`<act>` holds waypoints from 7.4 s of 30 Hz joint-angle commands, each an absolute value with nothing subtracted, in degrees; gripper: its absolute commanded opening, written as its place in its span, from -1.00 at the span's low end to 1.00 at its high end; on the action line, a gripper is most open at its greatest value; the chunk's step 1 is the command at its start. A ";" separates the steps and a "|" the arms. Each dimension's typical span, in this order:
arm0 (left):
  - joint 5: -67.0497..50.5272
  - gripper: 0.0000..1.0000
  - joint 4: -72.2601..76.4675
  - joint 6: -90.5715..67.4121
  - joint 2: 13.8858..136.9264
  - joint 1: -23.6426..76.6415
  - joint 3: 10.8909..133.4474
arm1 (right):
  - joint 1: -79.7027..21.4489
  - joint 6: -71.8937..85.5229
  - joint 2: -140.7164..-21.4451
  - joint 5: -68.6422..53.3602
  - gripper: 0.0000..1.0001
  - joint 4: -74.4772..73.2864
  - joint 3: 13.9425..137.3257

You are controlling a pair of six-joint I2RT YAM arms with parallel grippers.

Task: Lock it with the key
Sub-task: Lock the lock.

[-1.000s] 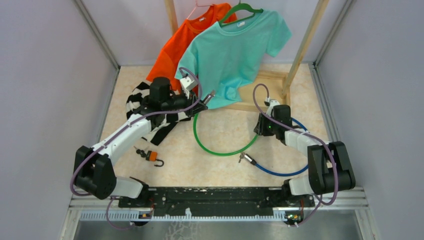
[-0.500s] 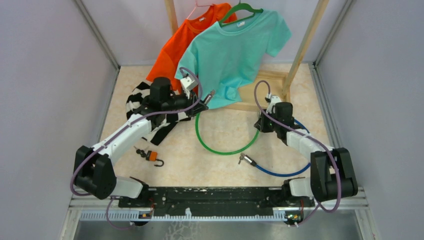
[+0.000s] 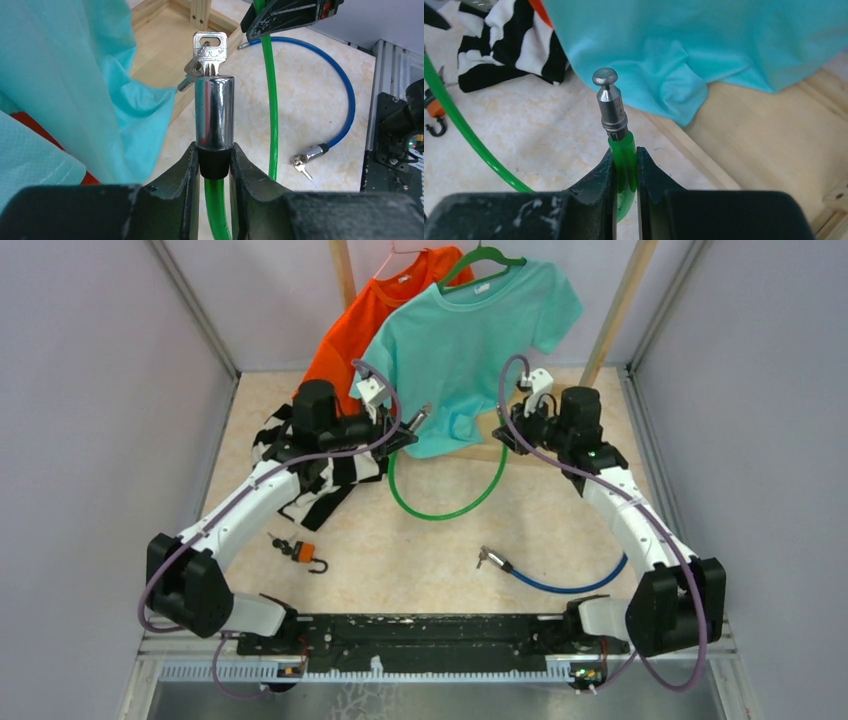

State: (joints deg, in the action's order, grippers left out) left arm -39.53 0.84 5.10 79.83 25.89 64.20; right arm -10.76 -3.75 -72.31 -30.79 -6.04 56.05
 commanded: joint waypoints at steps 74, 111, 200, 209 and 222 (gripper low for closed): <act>-47.34 -1.00 15.44 -12.44 80.60 26.57 60.02 | -33.75 -17.84 -85.84 -28.30 -1.00 -35.80 87.00; -46.05 -1.00 15.48 -10.70 80.20 26.97 58.38 | -33.79 -17.42 -82.00 -39.07 -1.00 -32.26 81.79; -55.82 -0.29 30.90 1.85 83.51 30.58 45.18 | -33.32 -35.87 -66.63 -40.79 -1.00 4.46 49.49; -54.59 0.02 27.99 2.43 82.69 30.51 46.36 | -33.40 -37.98 -66.54 -39.23 -1.00 4.01 48.13; -51.13 0.37 18.96 -1.58 81.48 30.58 53.38 | -33.84 -38.94 -67.63 -37.84 -1.00 3.63 47.71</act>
State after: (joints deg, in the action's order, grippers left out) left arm -52.86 21.52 0.60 82.72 30.50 49.82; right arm -32.86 -38.28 -69.38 -35.64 -0.56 47.20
